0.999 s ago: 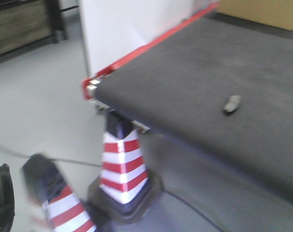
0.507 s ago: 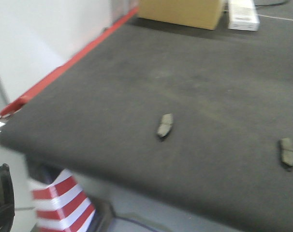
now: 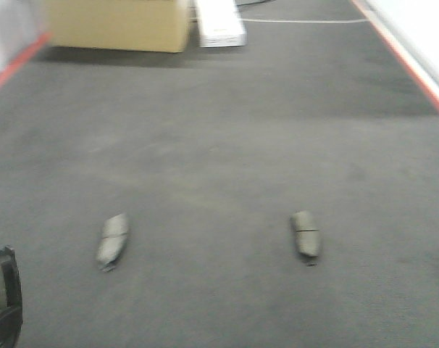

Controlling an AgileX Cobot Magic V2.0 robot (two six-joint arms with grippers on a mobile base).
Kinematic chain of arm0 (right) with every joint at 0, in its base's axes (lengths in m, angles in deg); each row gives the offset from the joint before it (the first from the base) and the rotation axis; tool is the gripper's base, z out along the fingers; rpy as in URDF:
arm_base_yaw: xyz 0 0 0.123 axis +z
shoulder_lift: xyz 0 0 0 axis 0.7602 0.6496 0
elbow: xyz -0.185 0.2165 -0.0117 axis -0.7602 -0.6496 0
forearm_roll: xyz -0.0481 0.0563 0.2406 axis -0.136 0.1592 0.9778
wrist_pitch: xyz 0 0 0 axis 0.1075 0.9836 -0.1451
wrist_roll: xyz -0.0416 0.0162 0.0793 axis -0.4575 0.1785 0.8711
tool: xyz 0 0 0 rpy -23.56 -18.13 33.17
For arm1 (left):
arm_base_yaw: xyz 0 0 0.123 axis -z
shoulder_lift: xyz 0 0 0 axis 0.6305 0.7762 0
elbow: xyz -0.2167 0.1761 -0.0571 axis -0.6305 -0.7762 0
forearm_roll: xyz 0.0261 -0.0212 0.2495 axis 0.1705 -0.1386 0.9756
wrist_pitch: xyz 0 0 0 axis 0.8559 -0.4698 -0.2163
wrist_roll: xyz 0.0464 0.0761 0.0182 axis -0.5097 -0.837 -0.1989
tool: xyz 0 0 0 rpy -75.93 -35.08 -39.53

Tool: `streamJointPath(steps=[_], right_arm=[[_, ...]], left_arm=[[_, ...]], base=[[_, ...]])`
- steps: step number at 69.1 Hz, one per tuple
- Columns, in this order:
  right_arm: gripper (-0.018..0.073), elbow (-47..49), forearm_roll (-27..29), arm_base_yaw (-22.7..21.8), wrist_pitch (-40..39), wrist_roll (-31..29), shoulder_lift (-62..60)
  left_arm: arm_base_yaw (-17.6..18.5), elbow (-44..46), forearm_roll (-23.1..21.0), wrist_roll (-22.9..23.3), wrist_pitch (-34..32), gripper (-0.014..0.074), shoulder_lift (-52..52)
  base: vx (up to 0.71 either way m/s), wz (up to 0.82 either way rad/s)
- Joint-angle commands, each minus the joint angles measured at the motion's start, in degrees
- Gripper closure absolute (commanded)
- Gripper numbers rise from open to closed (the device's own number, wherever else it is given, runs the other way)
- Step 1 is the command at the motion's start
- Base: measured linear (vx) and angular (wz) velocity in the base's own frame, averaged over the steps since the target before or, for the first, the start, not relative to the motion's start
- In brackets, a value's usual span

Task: Move and align brake pads A on conveyor
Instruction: 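Turn past the cones and stop facing the conveyor belt, then lower the left gripper with its pad beside the nearer belt pad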

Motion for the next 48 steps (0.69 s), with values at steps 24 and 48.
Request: streamJointPath(steps=[24, 48], right_arm=[[0.0560, 1.7, 0.4, -0.1, -5.1, -0.4, 0.3], [0.0560, 1.7, 0.4, -0.1, -5.1, -0.4, 0.3]], left_arm=[[0.3, 1.9, 0.3, 0.1, -5.5, 0.0467, 0.4], [0.3, 1.9, 0.3, 0.1, -5.5, 0.0467, 0.4]], base=[[0.09, -0.28], [0.00, 0.07]])
